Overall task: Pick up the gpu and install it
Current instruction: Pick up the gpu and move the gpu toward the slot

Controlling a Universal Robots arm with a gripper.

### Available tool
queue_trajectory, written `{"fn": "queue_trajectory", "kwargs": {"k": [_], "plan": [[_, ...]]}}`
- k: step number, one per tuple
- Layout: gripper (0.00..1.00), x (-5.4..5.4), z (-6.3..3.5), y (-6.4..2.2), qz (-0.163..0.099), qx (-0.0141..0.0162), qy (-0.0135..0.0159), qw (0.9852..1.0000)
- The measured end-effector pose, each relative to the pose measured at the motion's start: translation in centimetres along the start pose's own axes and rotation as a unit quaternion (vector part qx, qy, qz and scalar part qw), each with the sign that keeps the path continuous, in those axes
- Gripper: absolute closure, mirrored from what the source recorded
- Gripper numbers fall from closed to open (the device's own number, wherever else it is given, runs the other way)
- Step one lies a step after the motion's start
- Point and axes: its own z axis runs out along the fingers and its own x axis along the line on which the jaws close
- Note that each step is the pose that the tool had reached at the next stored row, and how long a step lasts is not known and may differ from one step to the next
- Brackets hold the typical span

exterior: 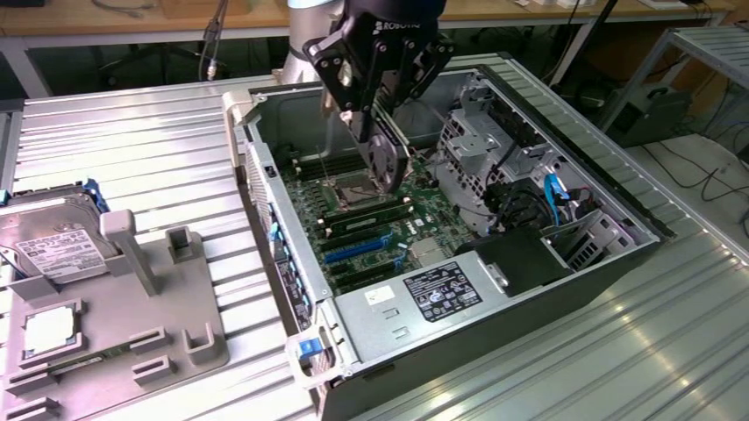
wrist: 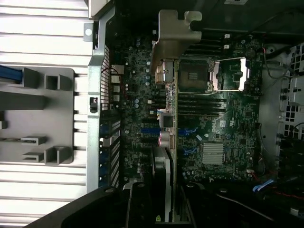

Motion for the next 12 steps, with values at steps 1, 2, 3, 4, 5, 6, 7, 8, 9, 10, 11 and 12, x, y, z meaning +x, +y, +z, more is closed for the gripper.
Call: {"fn": "queue_trajectory", "kwargs": {"k": [1,2,3,4,5,6,7,8,9,10,11,12], "plan": [[0.72,-0.1,0.00,0.00,0.000,0.0000,0.0000,1.0000],[0.72,-0.2,0.00,-0.01,0.000,0.0000,0.0000,1.0000],[0.72,-0.3,0.00,-0.01,0.000,0.0000,0.0000,1.0000],[0.72,-0.4,0.00,-0.02,0.000,0.0000,0.0000,1.0000],[0.72,-0.5,0.00,-0.02,0.000,0.0000,0.0000,1.0000],[0.72,-0.6,0.00,-0.03,0.000,0.0000,0.0000,1.0000],[0.72,-0.7,0.00,-0.03,0.000,0.0000,0.0000,1.0000],[0.72,-0.8,0.00,-0.03,0.000,0.0000,0.0000,1.0000],[0.72,-0.9,0.00,-0.04,0.000,0.0000,0.0000,1.0000],[0.72,-1.0,0.00,-0.04,0.000,0.0000,0.0000,1.0000],[0.72,-1.2,0.00,-0.05,0.000,0.0000,0.0000,1.0000],[0.72,-1.3,0.00,-0.05,0.000,0.0000,0.0000,1.0000]]}}
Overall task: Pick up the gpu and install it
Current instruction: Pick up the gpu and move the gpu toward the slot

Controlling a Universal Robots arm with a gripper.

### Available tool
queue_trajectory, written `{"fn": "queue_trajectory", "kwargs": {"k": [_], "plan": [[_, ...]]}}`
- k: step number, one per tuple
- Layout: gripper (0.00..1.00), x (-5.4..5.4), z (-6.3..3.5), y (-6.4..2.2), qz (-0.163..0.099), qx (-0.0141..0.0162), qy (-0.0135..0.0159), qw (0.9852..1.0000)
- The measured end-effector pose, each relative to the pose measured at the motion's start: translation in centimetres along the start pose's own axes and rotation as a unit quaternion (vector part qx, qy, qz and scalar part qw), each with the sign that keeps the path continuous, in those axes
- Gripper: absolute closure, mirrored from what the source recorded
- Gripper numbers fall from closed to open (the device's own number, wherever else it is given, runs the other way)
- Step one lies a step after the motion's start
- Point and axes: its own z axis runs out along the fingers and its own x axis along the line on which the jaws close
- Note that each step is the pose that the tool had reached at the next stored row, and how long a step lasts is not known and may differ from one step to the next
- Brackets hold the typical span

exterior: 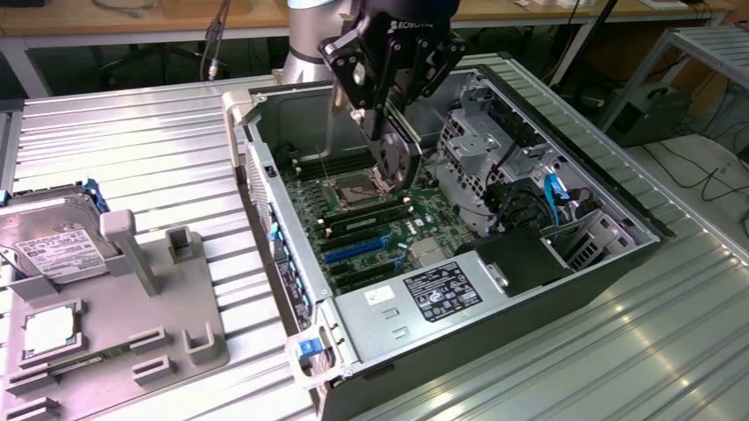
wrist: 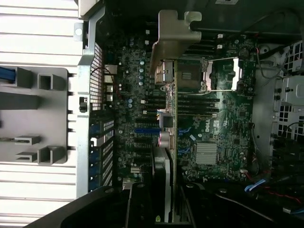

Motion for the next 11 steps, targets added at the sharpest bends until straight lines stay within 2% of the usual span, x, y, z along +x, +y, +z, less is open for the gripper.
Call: {"fn": "queue_trajectory", "kwargs": {"k": [11], "plan": [[0.72,-1.2,0.01,-0.05,0.000,0.0000,0.0000,1.0000]]}}
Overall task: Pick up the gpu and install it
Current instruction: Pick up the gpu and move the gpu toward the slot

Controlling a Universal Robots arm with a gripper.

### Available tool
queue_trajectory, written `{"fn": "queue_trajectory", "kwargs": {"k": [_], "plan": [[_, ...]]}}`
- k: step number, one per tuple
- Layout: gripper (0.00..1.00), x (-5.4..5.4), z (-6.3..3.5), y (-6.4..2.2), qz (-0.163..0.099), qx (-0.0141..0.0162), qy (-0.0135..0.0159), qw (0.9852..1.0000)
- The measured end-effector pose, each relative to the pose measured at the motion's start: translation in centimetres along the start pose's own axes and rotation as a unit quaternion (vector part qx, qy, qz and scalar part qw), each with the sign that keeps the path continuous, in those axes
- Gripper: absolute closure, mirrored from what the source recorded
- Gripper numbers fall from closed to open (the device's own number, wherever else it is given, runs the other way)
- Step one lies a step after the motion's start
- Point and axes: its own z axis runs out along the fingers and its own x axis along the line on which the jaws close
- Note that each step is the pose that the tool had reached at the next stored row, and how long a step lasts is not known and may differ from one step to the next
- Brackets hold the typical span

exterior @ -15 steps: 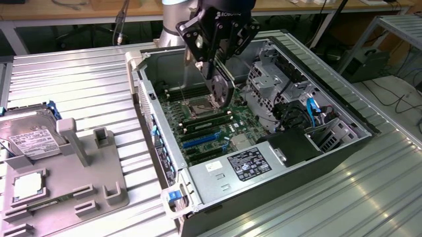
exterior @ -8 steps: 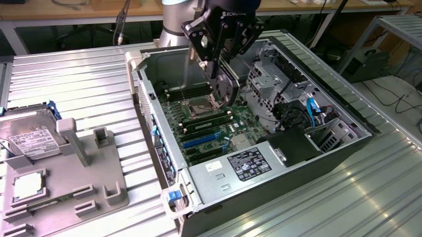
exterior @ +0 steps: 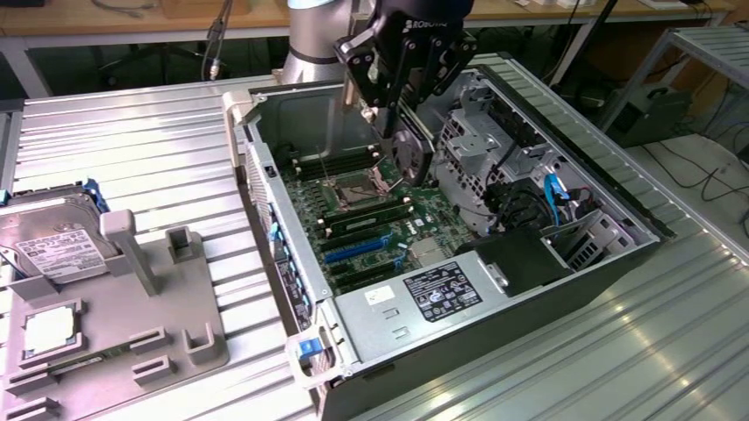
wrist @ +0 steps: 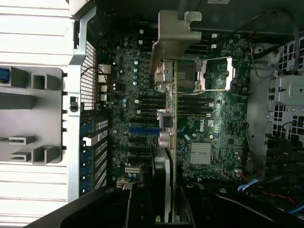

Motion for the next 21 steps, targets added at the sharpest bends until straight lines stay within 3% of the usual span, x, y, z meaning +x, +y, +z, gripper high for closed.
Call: {"fn": "queue_trajectory", "kwargs": {"k": [21], "plan": [[0.72,-2.6,0.01,-0.11,0.000,0.0000,0.0000,1.0000]]}}
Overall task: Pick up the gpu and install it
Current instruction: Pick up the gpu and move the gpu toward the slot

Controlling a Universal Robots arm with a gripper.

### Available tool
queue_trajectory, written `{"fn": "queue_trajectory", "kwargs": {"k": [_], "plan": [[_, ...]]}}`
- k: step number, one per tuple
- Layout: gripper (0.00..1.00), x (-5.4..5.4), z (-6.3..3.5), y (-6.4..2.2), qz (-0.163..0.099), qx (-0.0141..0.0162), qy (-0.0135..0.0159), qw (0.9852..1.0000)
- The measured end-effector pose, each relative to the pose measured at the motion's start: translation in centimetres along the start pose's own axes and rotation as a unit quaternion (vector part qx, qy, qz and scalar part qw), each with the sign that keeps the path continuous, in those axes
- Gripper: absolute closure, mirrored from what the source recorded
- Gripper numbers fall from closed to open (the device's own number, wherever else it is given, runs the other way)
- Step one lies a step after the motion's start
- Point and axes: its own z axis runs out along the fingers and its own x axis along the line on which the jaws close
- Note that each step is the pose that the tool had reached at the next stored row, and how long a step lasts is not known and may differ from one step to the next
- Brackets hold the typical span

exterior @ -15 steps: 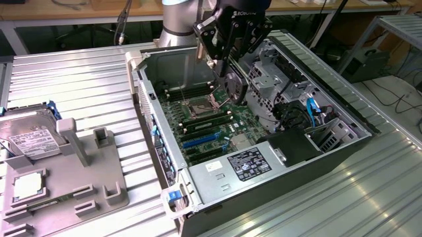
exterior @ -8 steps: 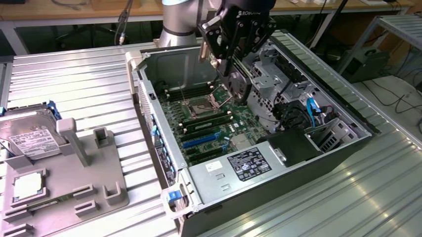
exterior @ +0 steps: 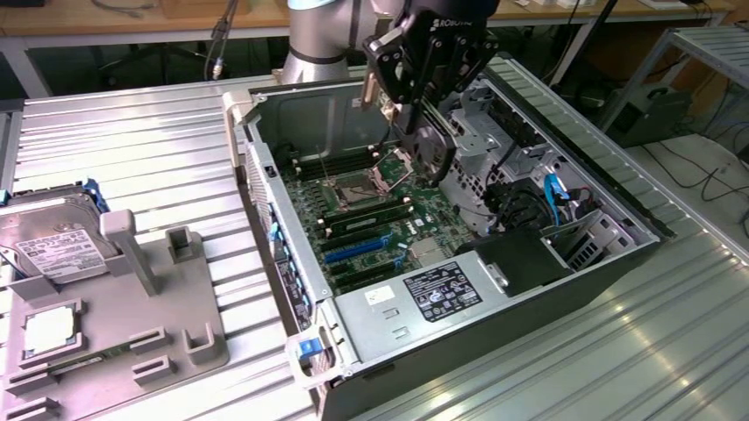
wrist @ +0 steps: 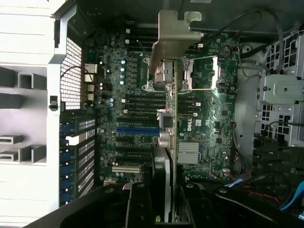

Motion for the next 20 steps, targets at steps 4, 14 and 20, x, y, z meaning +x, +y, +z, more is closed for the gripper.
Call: {"fn": "queue_trajectory", "kwargs": {"k": [4,14,20], "plan": [[0.72,-0.5,0.00,-0.02,0.000,0.0000,0.0000,1.0000],[0.72,-1.7,0.01,-0.08,0.000,0.0000,0.0000,1.0000],[0.72,-2.5,0.02,-0.11,0.000,0.0000,0.0000,1.0000]]}}
